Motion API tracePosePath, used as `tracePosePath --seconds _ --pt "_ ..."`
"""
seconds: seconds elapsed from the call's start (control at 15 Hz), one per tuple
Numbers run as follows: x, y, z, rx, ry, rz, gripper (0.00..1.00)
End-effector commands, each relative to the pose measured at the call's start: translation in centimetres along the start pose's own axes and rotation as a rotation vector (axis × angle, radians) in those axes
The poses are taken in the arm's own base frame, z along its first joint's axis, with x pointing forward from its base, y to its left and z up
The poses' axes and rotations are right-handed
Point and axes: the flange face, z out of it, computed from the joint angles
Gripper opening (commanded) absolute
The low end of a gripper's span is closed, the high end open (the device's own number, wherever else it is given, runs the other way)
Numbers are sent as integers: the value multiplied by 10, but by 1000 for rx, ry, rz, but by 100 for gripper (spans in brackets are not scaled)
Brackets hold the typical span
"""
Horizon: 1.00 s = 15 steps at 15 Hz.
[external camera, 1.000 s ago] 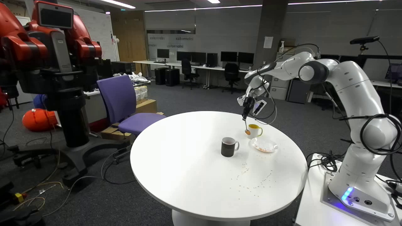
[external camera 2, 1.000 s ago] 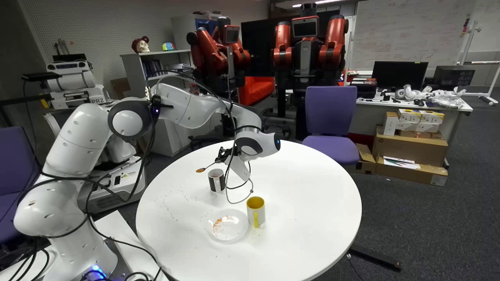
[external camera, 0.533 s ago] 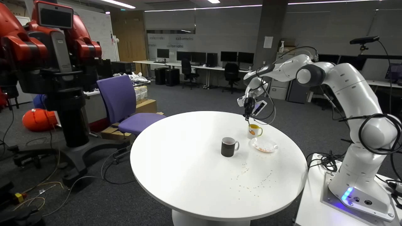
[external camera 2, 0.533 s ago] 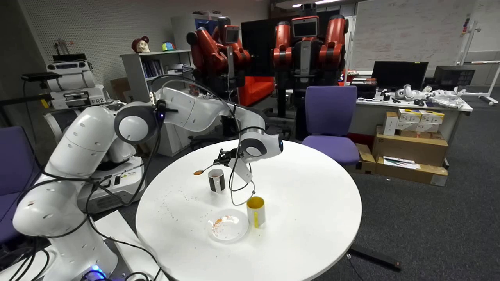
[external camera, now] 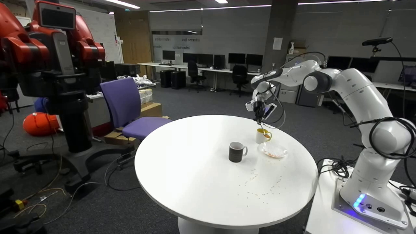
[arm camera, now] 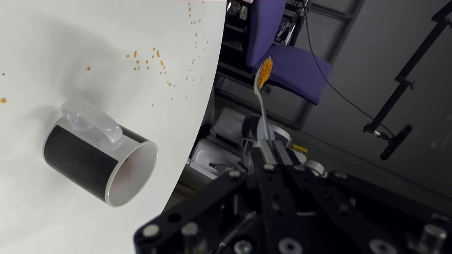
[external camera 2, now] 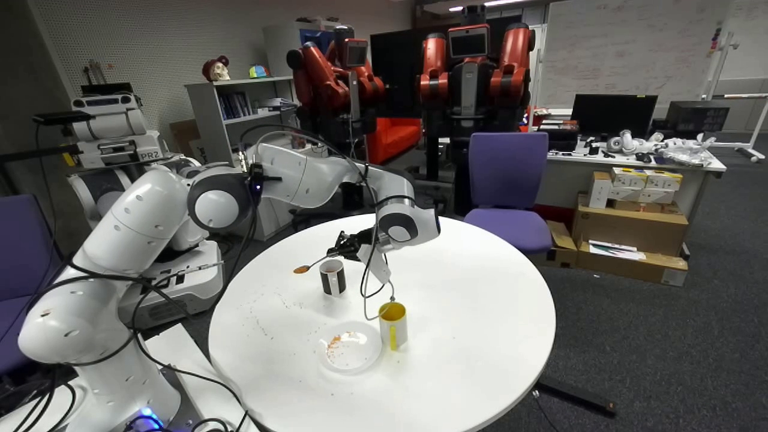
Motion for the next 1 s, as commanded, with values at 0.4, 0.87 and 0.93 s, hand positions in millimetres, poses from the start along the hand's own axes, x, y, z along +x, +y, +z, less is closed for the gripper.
tracePosePath --seconds 0.4,0.87,0.93 --pt "9 -2 -17 34 -139 5 1" --pt "-3 0 -31 34 -198 14 1" --pt "-4 0 -32 33 -203 14 1"
